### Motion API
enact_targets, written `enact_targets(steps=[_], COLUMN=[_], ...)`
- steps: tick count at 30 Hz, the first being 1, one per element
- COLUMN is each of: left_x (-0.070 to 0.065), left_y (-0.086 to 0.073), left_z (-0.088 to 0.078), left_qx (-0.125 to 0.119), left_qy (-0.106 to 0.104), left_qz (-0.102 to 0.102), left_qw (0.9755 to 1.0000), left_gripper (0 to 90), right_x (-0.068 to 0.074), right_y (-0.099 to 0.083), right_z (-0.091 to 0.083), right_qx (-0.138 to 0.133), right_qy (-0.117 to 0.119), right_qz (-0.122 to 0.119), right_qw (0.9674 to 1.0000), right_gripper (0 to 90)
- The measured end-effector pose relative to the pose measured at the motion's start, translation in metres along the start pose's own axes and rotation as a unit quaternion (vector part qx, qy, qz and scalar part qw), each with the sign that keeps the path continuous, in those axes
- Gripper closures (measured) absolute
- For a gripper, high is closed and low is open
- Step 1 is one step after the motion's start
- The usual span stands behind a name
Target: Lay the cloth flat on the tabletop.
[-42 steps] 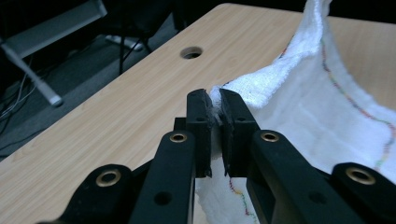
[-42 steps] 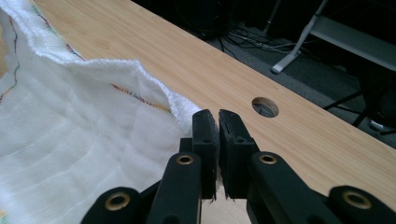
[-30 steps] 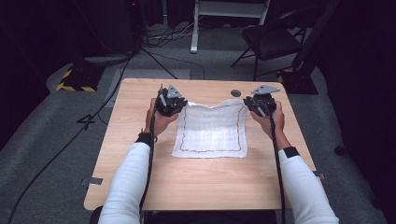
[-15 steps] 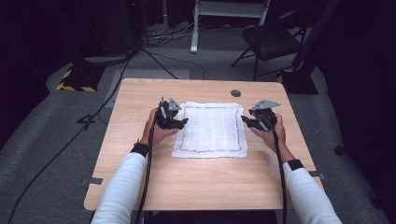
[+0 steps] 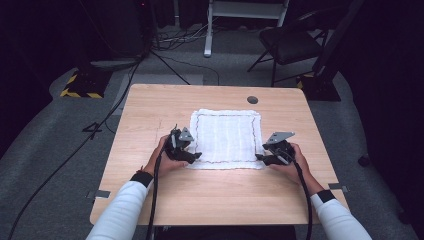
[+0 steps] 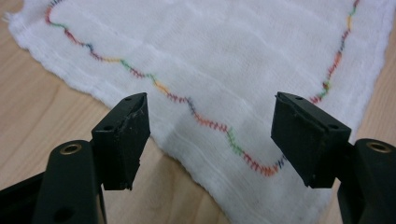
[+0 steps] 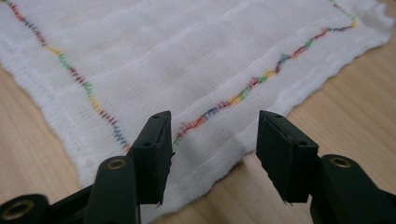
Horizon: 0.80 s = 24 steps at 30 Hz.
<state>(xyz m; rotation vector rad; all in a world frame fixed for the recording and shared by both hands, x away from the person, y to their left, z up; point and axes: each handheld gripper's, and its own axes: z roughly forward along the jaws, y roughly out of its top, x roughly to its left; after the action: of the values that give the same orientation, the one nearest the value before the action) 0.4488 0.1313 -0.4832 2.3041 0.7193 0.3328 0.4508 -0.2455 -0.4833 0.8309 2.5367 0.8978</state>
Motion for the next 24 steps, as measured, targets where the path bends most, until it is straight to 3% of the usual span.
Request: enact_targets(steps=[3,6,9,13,17,24], left_x=[-0.004,-0.008,-0.008,-0.013,-0.026,-0.045], left_y=[-0.007,-0.013,-0.015,-0.017,-0.018,-0.024], left_z=[0.000,0.002,0.001,0.002,-0.001,-0.005], left_qx=[0.008,0.020,0.015,0.011,0.014,0.009], left_qy=[-0.005,-0.010,-0.016,-0.026,-0.020,-0.040], left_qz=[-0.001,0.003,-0.010,-0.022,-0.005,0.005], left_qw=[1.0000,0.9998,0.9997,0.9994,0.9997,0.9991], left_gripper=[28.3,28.6,30.0,30.1,30.7,30.3], right_x=[0.001,0.002,0.004,0.005,0.009,0.017], right_y=[-0.004,-0.005,-0.008,-0.013,-0.018,-0.031], right_z=[0.000,-0.002,-0.005,-0.010,-0.015,-0.028], right_qx=[0.008,0.011,0.013,0.015,0.016,0.017], right_qy=[0.006,0.004,-0.002,0.003,-0.002,0.000], right_qz=[0.011,0.008,0.001,0.010,0.002,0.004], right_qw=[0.9999,0.9999,0.9999,0.9998,0.9999,0.9998], right_gripper=[44.1,43.7,43.4,44.6,47.1,47.2])
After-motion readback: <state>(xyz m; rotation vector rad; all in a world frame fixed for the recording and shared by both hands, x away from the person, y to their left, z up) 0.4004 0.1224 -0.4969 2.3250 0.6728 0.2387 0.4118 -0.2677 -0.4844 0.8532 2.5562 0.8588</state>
